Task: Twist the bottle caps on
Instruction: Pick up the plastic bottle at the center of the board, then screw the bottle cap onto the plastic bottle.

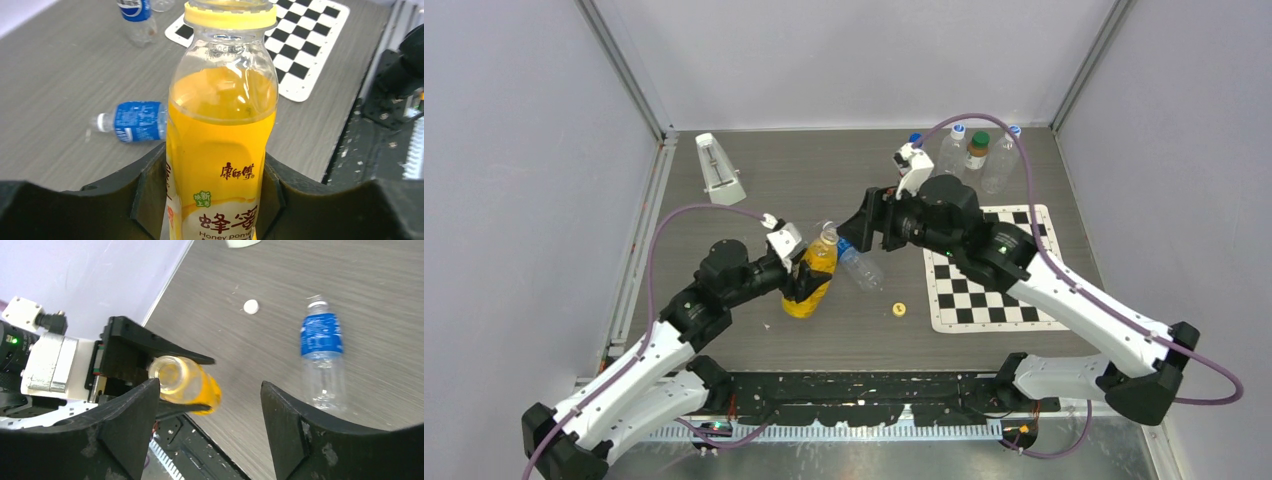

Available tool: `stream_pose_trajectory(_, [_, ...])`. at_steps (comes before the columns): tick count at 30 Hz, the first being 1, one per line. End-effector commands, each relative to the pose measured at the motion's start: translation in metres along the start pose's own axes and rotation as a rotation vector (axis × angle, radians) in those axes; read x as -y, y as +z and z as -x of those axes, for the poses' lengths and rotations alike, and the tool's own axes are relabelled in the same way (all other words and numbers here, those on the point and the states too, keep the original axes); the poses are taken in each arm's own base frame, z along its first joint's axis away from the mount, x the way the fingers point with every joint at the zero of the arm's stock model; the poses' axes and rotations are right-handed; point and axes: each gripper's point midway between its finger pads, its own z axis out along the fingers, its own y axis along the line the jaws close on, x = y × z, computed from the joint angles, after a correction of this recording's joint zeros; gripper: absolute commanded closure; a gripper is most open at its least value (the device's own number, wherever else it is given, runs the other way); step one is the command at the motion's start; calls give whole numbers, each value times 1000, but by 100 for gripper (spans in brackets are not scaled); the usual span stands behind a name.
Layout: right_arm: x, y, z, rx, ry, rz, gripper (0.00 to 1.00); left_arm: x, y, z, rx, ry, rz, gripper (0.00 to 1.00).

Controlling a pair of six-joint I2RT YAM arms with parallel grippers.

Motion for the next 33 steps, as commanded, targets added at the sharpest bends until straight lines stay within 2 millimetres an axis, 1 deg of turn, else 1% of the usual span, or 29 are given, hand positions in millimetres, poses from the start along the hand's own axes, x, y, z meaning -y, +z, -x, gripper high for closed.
stream_pose_trajectory(1, [24,-46,25,53,-55,-175,20,-14,-20,13,5,195,71,75])
stream_pose_trajectory(4, [36,-56,15,-8,-76,-240,17,-18,-27,12,-6,274,89,76])
stream_pose_trajectory(7, [52,-60,-5,-84,-80,-303,13,-23,-29,9,0,320,113,79])
stream_pose_trajectory(8, [59,-62,-11,-102,-82,-331,13,-25,-29,8,3,328,122,80])
stream_pose_trajectory(11, [76,-63,-20,-107,-77,-404,12,-28,-28,1,1,342,132,81])
stream_pose_trajectory(13, [85,-65,-30,-145,-94,-432,10,-30,-28,-3,-6,345,140,81])
stream_pose_trajectory(15, [93,-64,-44,-205,-93,-466,11,-31,-29,-4,-5,348,147,81])
stream_pose_trajectory(16, [98,-63,-57,-260,-87,-485,12,-31,-30,-5,-4,349,151,81])
stream_pose_trajectory(17, [100,-61,-64,-293,-81,-492,14,-32,-30,-6,1,350,156,81])
stream_pose_trajectory(18, [108,-57,-79,-347,-72,-527,15,-32,-31,-7,4,351,158,81])
stream_pose_trajectory(19, [113,-55,-86,-373,-68,-545,16,-32,-31,-8,9,351,161,81])
stream_pose_trajectory(21, [135,-48,-115,-456,-69,-628,16,-30,-33,-10,11,351,156,82])
stream_pose_trajectory(22, [141,-46,-121,-468,-64,-649,17,-30,-34,-11,12,351,156,82])
stream_pose_trajectory(23, [150,-41,-132,-493,-69,-676,17,-30,-35,-12,15,351,161,82])
stream_pose_trajectory(27, [169,-20,-158,-542,-70,-719,24,-36,-40,-12,31,351,205,86])
stream_pose_trajectory(29, [179,-11,-169,-566,-82,-739,30,-42,-43,-13,18,349,239,89])
stream_pose_trajectory(30, [181,-9,-173,-575,-83,-744,35,-43,-44,-14,11,351,249,89])
stream_pose_trajectory(33, [190,3,-188,-598,-78,-750,40,-44,-46,-15,4,352,254,90])
